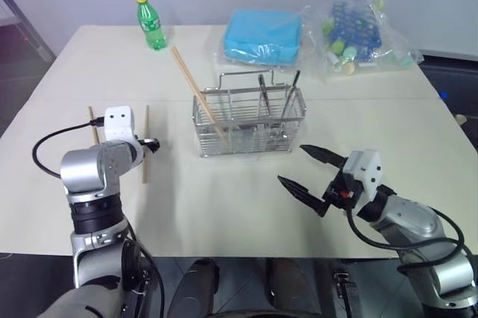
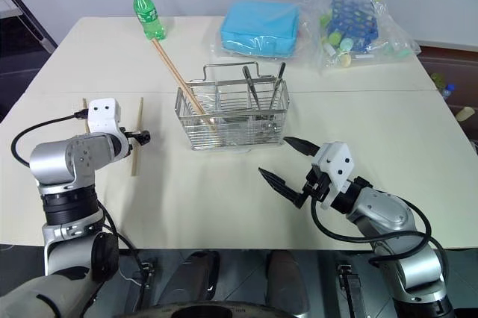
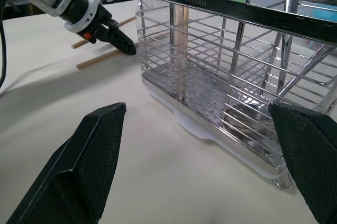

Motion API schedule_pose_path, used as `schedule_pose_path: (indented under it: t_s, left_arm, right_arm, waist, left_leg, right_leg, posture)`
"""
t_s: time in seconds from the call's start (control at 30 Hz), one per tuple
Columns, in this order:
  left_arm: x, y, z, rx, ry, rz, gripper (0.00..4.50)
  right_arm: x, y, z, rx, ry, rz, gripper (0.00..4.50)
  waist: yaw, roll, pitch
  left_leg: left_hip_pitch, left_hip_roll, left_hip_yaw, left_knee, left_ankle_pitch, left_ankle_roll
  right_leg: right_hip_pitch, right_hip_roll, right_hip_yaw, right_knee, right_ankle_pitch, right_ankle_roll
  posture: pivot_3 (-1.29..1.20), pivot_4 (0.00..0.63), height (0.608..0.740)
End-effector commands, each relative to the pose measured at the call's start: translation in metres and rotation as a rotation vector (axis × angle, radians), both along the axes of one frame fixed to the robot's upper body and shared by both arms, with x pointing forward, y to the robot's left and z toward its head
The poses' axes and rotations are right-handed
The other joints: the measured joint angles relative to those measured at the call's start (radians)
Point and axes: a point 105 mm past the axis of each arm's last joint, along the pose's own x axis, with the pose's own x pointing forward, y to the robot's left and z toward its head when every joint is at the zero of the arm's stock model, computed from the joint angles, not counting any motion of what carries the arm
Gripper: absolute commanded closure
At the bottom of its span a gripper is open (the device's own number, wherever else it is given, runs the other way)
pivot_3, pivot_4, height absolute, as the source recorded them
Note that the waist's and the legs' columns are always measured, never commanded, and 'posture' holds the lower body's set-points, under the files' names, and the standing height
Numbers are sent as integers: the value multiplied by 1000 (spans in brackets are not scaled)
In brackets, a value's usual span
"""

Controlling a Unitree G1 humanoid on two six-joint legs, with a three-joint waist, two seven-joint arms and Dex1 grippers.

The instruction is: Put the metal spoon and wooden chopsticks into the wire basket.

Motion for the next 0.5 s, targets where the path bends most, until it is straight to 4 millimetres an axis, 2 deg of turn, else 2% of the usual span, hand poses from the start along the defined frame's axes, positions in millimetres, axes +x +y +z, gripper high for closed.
schedule_pose_path:
  t_s: [0.03,0.13,0.17,0.37,0.5]
  left_arm:
    - [1,11,-4,27,24,30,0]
    - [1,9,-5,25,26,27,839]
    - [0,9,-5,26,28,25,1268]
    - [-1,7,-7,16,36,29,4338]
    - [1,6,-6,6,24,26,4431]
  right_arm:
    - [1,0,6,3,-29,-8,62]
    - [1,-2,6,1,-34,-17,0]
    - [1,-3,7,0,-35,-20,0]
    - [2,-4,7,3,-36,-34,0]
    - [2,-5,7,5,-30,-40,0]
  waist:
    - [-2,0,0]
    - [-9,0,0]
    - [-13,0,0]
    - [-21,0,0]
    - [-20,0,0]
  left_leg:
    - [0,0,0,0,0,0]
    - [0,0,0,0,0,0]
    - [0,0,0,0,0,0]
    - [1,1,0,0,0,0]
    - [0,1,0,0,0,0]
  right_leg:
    - [0,0,0,0,0,0]
    - [0,0,0,1,0,0]
    - [0,0,0,1,0,0]
    - [0,0,0,2,0,0]
    - [0,0,0,2,0,0]
  posture:
    - [0,150,740]
    - [0,150,740]
    - [0,150,740]
    - [0,150,740]
    - [0,150,740]
